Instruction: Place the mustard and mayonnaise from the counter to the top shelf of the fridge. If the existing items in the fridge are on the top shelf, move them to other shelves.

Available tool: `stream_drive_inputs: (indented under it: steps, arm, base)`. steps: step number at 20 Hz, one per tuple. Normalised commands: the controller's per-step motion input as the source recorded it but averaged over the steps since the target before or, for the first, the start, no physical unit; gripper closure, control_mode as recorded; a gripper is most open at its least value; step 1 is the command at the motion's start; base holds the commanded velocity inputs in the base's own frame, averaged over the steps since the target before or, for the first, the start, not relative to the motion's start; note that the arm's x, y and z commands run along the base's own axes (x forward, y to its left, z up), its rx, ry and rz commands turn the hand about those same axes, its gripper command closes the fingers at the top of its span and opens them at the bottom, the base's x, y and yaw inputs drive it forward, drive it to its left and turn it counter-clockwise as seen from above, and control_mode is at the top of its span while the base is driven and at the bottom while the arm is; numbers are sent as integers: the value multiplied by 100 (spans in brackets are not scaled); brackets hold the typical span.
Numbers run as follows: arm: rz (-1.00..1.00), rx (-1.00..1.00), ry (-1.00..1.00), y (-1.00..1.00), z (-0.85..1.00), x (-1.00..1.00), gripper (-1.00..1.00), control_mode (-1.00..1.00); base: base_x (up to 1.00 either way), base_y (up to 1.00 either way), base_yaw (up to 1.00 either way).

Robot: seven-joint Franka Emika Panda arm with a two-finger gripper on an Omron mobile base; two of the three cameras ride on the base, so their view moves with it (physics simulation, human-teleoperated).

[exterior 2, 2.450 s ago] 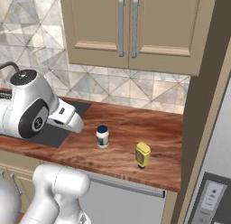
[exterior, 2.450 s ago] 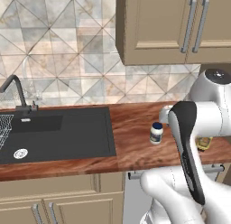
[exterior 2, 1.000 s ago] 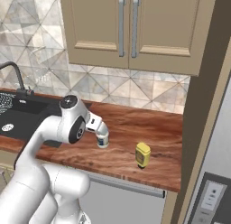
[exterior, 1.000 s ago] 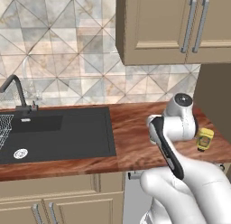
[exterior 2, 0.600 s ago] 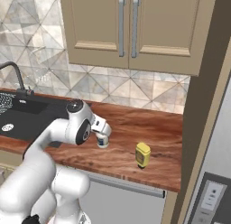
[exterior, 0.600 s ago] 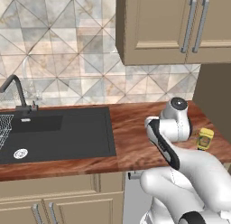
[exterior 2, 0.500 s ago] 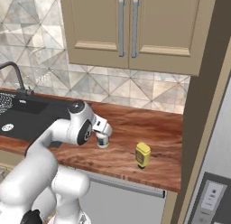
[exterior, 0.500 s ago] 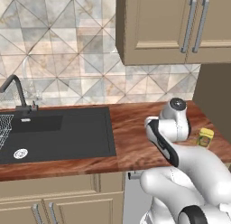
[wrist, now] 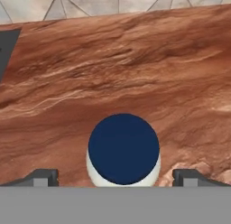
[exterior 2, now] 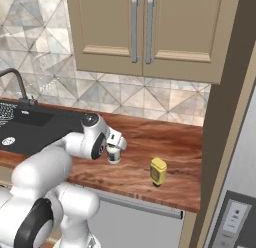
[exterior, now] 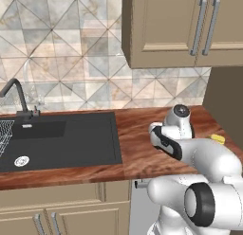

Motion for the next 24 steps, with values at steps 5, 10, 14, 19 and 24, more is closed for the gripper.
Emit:
stream_drive_inputs:
  steps: [5, 10, 14, 19, 24]
  arm:
    - [0, 0, 0, -1, -25, 30, -100, -100]
    - [0, 0, 0, -4, -26, 20, -100, -100]
    - [0, 0, 0, -2, -17, 11, -100, -100]
    - [0, 0, 0, 0, -4, 0, 100, -100]
    - [0, 0, 1, 0, 0, 0, 100, -100]
  base:
    - [0, 0, 0]
    - [0, 0, 0]
    - [0, 0, 0]
    - [0, 0, 0]
    - [0, 0, 0]
